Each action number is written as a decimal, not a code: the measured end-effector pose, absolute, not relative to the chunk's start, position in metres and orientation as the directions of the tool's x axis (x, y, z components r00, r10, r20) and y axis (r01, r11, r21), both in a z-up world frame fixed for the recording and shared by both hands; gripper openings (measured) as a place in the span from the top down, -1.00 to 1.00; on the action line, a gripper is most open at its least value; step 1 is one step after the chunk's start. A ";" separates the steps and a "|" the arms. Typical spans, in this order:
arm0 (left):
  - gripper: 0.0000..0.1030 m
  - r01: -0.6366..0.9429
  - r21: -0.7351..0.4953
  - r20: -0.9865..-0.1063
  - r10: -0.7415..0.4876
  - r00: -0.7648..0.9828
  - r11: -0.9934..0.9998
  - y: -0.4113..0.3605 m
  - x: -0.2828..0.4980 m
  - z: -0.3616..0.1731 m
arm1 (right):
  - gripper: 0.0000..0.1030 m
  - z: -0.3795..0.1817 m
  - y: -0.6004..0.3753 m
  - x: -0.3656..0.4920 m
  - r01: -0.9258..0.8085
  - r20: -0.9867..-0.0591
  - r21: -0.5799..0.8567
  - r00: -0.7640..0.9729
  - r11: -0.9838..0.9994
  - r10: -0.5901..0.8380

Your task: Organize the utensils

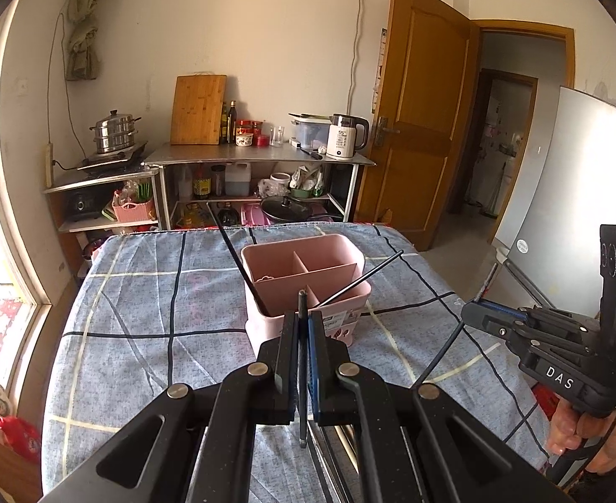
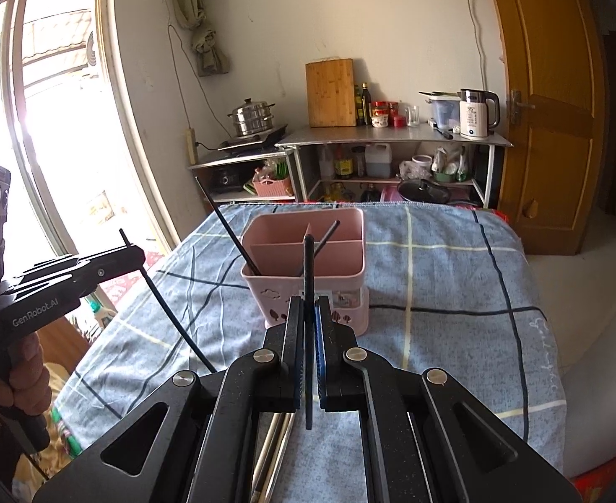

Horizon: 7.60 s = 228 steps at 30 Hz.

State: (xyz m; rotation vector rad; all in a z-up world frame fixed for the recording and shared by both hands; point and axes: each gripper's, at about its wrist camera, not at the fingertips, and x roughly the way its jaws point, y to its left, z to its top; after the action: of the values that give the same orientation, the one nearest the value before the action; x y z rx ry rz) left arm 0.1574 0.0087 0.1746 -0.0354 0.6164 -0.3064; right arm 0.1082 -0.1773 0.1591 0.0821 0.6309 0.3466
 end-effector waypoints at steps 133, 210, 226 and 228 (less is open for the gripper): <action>0.52 0.179 -0.268 -0.691 -0.318 0.650 0.947 0.008 0.121 0.002 | 0.76 0.011 -0.142 0.086 -0.267 -0.740 0.254 0.566 0.930 0.365; 0.93 0.249 -0.087 -0.829 -0.209 0.519 0.964 -0.024 0.198 -0.022 | 0.92 -0.002 -0.148 0.156 -0.236 -0.828 0.209 0.474 0.949 0.300; 0.94 0.249 -0.143 -0.732 -0.272 0.625 0.958 -0.005 0.179 0.059 | 0.92 0.071 -0.158 0.136 -0.275 -0.723 0.217 0.599 0.937 0.343; 0.94 0.251 -0.144 -0.717 -0.276 0.640 0.957 -0.002 0.177 0.071 | 0.92 0.081 -0.160 0.133 -0.278 -0.708 0.214 0.616 0.936 0.345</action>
State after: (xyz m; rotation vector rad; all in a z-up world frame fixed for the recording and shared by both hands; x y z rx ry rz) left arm 0.1771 -0.0024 0.0709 -0.0323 0.8231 -0.3009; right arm 0.1332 -0.1597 0.0809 0.0859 0.8331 0.3590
